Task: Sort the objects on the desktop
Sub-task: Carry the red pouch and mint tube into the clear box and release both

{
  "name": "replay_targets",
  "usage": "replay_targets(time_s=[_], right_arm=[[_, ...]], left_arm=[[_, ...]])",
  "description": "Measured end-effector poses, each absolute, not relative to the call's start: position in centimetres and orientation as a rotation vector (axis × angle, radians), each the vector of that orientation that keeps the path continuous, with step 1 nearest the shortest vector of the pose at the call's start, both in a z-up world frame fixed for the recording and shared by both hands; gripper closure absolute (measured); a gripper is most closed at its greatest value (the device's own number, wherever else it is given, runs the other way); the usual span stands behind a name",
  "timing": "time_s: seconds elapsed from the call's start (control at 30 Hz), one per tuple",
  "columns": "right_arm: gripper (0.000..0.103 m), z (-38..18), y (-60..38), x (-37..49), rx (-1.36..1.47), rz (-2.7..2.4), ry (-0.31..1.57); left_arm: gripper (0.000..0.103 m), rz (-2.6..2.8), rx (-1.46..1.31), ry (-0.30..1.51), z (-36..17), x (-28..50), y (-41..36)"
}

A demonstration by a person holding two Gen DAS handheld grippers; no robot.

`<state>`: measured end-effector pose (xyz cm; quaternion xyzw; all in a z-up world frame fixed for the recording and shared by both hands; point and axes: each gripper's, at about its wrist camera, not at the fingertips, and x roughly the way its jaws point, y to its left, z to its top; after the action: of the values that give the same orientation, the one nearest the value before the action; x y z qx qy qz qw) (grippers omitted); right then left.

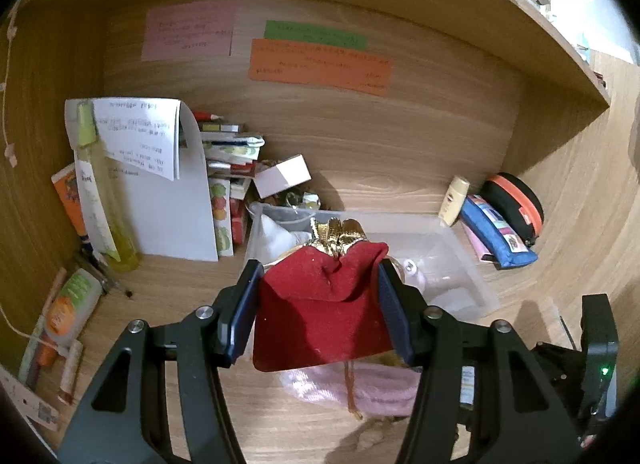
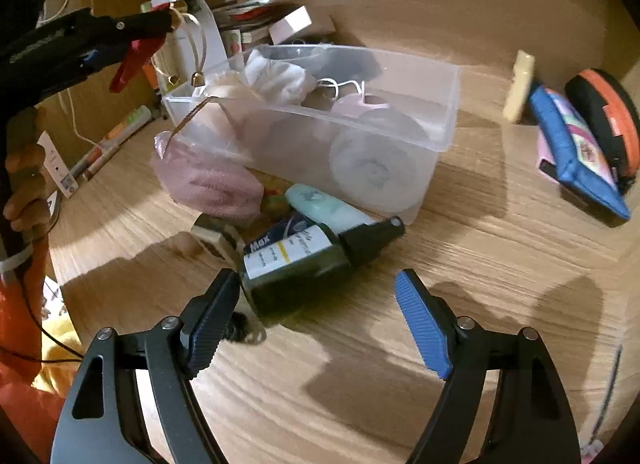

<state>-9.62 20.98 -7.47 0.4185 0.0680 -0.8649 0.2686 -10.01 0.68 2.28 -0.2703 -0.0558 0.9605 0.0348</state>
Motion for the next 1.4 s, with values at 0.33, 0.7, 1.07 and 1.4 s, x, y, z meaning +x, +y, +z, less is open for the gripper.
replay_targets(time_s=[0.33, 0.7, 1.07, 1.4], right_arm=[[0.041, -7.3, 20.7, -9.8, 1.097, -2.324, 0.146], [0.050, -1.8, 23.4, -9.4, 0.943, -2.430, 0.107], [0.060, 0.8, 21.6, -12.4, 0.854, -2.477, 0.139], [0.060, -1.6, 20.1, -15.1, 0.954, -2.439, 0.139]], left_arm=[[0.046, 2.909, -0.856, -0.167, 2.8, -13.4, 1.2], [0.046, 2.809, -0.970, -0.145, 0.1, -16.6, 3.2], [0.045, 2.724, -1.052, -0.143, -2.6, -17.9, 3.4], [0.023, 2.689, -1.040, -0.052, -2.7, -17.4, 4.4]])
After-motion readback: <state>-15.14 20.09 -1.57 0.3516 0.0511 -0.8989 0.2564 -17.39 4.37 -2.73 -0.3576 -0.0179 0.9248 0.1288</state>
